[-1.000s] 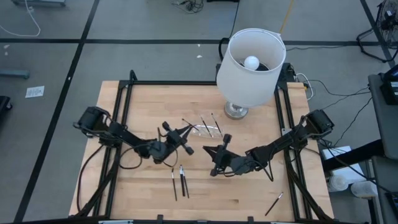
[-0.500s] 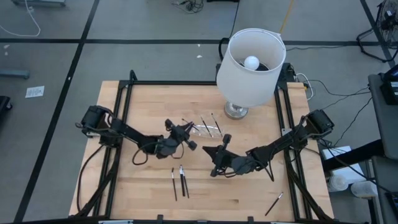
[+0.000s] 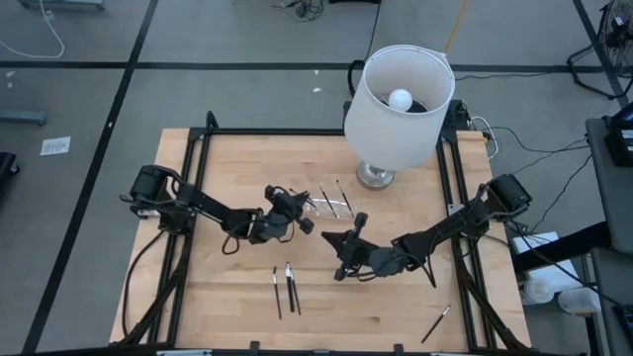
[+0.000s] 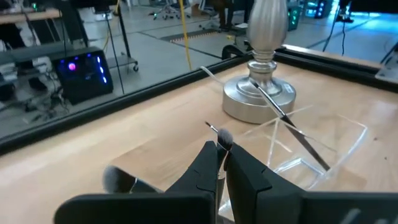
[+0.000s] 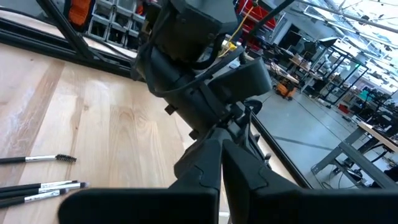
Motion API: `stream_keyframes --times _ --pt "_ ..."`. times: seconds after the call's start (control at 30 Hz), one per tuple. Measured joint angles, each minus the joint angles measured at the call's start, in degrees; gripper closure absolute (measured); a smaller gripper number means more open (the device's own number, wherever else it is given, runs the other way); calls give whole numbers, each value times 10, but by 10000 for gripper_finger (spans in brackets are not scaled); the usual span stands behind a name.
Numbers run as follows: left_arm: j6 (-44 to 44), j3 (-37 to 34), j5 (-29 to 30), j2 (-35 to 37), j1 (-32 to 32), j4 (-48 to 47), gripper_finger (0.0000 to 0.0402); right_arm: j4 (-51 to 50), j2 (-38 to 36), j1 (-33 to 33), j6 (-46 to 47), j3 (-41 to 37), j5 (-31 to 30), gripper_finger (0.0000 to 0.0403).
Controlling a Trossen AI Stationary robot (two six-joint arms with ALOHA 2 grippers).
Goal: Pick & Place Makeup Brushes
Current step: Put the black eyeshadow brush into the transparent organizer, then move the black eyeshadow brushes to the bottom right of the table
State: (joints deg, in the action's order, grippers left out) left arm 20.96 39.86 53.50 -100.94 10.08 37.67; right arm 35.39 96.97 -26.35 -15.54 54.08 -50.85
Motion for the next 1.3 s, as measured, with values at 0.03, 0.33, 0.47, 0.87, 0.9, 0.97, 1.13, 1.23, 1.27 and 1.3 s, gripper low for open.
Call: stream_keyframes --times 0.03,0.33,0.47,0.87,0.9,0.97,1.13,1.23,1.27,1.3 --pt "7 0 -1 0 -1 -1 388 0 0 0 0 0 0 402" --pt "68 -3 -19 -4 0 -41 332 2 0 0 -1 0 1 402" --pt "54 -2 -27 4 3 -31 302 3 0 1 -5 0 1 401" --pt "-173 -2 30 145 90 -79 262 4 0 1 3 0 1 402" --pt "-200 -2 60 168 106 -94 262 4 0 0 9 0 1 402" --pt "-251 -2 112 218 134 -134 262 4 0 0 17 0 2 401" --pt "-304 -2 102 363 190 -288 264 5 0 0 50 0 48 402" --pt "-274 -2 29 430 200 -378 287 6 0 4 88 0 68 402" --pt "-266 -2 11 445 200 -401 301 5 0 7 96 0 77 402" --pt "-262 -3 -3 456 201 -418 318 5 0 9 103 0 77 402"
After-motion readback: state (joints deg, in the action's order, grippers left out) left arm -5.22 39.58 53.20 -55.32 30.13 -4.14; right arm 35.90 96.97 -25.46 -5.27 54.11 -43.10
